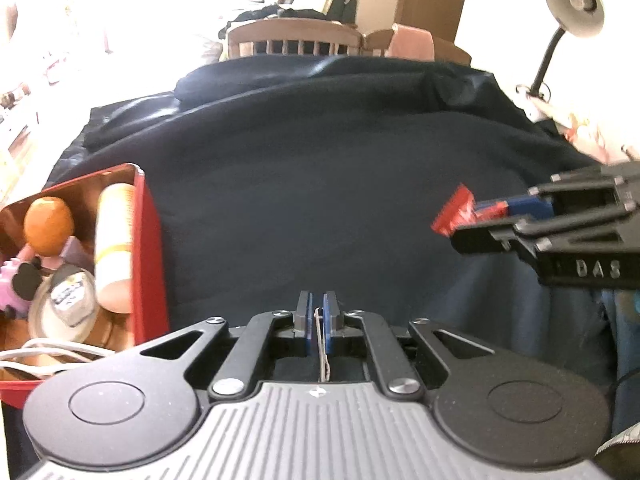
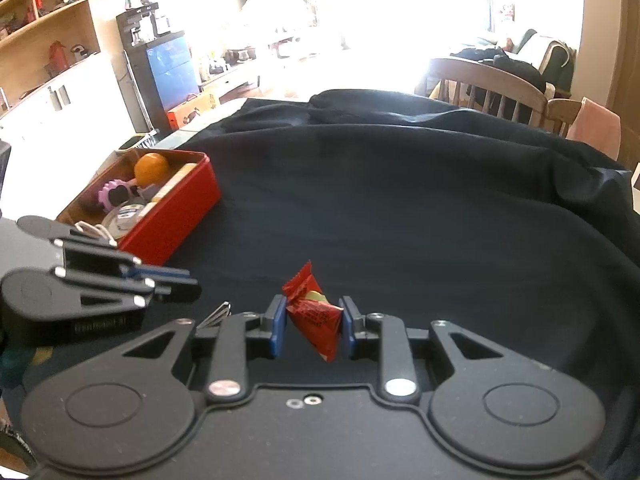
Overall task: Organize rigid objects
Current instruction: 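Carry the nail clipper and red candy toward the red tin with both tools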
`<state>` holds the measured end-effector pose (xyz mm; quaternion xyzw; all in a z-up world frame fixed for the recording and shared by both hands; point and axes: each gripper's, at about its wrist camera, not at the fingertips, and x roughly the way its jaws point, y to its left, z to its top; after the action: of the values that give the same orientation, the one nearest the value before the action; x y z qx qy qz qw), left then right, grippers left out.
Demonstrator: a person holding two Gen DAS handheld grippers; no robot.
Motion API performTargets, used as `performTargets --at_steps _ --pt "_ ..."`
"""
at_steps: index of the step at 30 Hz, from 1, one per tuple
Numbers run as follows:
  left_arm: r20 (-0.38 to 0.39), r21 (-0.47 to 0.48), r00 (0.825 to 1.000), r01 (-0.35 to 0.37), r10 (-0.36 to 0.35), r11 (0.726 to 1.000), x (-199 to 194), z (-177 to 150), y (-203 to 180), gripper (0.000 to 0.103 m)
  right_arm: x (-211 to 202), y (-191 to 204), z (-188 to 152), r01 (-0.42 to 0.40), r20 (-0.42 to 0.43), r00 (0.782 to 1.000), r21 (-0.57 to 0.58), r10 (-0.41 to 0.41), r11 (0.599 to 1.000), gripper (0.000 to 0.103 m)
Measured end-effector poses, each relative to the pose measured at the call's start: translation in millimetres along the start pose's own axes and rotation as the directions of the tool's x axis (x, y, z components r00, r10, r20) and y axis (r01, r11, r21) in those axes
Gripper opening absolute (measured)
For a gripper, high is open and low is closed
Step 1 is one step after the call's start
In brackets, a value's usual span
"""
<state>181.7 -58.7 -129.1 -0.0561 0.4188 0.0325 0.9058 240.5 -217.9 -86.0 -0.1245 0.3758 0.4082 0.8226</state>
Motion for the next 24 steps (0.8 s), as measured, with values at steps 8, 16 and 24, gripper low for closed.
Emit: performTargets --at_steps 8,16,24 --pt "-0.008 -0.025 1.0 0.011 -0.011 1.0 -4 0 7 0.006 -13 5 -12 -0.004 0.005 1.0 0.04 0.004 0.999 0.027" --pt "-0.04 -0.026 0.999 0.012 -0.013 1.0 8 -10 10 0.054 -21 7 -23 0.006 0.004 1.0 0.074 -0.006 0.997 0.028" --pt "-0.058 0.025 0.997 -0.051 0.052 0.998 31 -14 -2 0.057 -20 9 -29 0.022 -0.01 1.0 0.079 -0.021 0.997 0.028"
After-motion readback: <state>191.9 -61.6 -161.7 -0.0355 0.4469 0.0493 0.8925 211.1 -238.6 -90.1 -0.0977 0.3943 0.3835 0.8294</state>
